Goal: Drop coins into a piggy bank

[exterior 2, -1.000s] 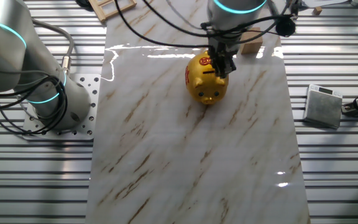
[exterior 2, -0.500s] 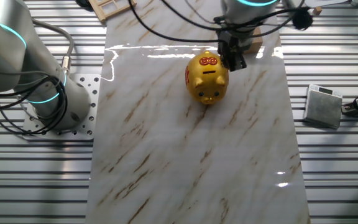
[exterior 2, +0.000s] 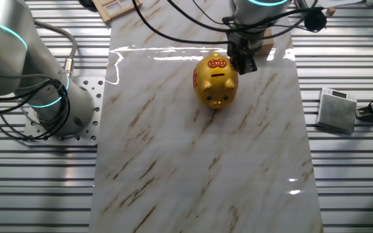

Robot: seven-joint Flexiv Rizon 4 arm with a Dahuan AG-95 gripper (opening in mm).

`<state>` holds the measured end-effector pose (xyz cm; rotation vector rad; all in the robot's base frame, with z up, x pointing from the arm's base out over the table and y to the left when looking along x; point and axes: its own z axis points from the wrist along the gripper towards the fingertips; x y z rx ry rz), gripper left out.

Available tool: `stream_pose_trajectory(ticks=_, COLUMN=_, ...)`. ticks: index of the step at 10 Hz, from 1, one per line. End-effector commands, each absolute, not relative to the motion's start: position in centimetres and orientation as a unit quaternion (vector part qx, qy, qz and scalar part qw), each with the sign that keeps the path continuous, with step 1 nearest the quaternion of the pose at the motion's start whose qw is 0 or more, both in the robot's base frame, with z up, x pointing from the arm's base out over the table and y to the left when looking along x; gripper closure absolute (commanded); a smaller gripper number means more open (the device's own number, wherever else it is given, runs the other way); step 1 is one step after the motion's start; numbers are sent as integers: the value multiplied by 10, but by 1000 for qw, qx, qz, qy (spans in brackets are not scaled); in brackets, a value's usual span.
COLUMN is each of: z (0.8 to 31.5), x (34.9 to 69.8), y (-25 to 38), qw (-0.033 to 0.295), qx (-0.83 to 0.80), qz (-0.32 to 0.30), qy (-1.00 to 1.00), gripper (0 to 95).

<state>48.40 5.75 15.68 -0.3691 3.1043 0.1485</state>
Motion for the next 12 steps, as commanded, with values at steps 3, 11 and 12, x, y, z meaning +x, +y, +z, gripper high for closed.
stream_pose_trajectory(ticks=3, z=156, x=485, y=58, qw=-10, qx=-102, qz=42, qy=994, gripper=950)
stream_pose_trajectory(ticks=11, z=150, x=520, y=-15, qw=-11, qx=-173, qz=51, qy=983, gripper=950)
stream_pose_trajectory(ticks=12, z=146, x=534, y=-34, qw=-11, qx=-192, qz=48, qy=980, gripper=950)
